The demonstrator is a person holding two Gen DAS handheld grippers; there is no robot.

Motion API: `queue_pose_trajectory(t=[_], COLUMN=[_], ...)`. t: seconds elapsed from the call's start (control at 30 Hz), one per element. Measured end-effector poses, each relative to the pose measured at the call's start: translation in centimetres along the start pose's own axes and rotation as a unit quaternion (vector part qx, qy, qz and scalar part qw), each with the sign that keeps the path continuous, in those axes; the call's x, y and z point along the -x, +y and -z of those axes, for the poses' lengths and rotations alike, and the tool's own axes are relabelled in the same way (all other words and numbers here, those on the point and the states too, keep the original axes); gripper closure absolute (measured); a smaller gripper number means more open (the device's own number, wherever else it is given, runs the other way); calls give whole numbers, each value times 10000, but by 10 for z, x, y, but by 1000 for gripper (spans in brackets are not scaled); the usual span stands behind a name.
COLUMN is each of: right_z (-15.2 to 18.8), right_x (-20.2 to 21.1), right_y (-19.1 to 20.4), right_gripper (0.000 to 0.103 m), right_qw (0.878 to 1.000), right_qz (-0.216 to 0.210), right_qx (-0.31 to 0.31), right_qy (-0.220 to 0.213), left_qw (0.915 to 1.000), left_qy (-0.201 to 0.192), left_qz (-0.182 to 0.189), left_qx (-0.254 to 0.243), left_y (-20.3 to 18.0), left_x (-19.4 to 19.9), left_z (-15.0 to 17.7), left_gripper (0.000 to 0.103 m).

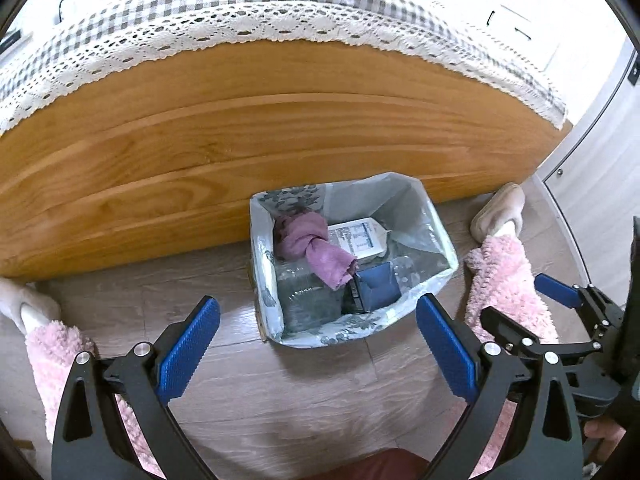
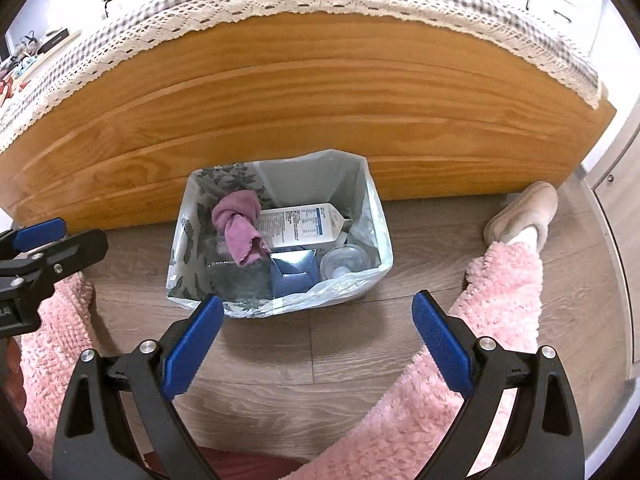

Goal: Collect trash
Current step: 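Raise both tools from the bin and move toward the trash on the bed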

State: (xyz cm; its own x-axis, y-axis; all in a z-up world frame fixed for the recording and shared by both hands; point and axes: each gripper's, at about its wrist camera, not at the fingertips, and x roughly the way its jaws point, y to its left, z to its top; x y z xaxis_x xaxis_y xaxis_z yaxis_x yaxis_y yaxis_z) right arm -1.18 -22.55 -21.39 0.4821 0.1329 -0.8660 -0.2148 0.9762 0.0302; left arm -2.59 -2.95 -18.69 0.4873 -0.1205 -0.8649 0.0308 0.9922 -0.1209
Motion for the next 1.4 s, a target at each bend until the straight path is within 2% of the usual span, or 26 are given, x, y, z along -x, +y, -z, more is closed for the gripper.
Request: queue_pose_trajectory(t=[0.2, 0.3, 0.33, 0.53, 0.8, 1.07, 1.4], right_z=[6, 5, 5, 6, 7, 13, 25], right_x=[14, 24, 27, 41, 63, 83, 108], right_y=[3, 6, 8, 14, 13, 10, 10], right_gripper=[12, 12, 8, 8, 8, 8, 8], right_qw=[9994, 9986, 9982, 9959, 9910, 9864, 9778], right_qz=[-104, -111, -121, -165, -152, -128, -46], right_qx=[-64, 5, 37, 165, 180, 164, 254], right_qy=[-313, -513, -587, -879, -1317, -1630, -2081], left_qw=[9998, 9997, 9996, 9991, 9976, 9946, 9919], left_qy=[-138, -208, -240, -410, -667, -986, -1229], left_qz=[113, 109, 120, 94, 172, 314, 249], left_qx=[22, -3, 16, 16, -115, -46, -186], left_y=[2, 6, 8, 17, 10, 0, -11], left_x=[15, 22, 25, 42, 62, 90, 113], left_z=[13, 20, 22, 28, 28, 35, 47], left_gripper=[8, 8, 8, 8, 8, 8, 8])
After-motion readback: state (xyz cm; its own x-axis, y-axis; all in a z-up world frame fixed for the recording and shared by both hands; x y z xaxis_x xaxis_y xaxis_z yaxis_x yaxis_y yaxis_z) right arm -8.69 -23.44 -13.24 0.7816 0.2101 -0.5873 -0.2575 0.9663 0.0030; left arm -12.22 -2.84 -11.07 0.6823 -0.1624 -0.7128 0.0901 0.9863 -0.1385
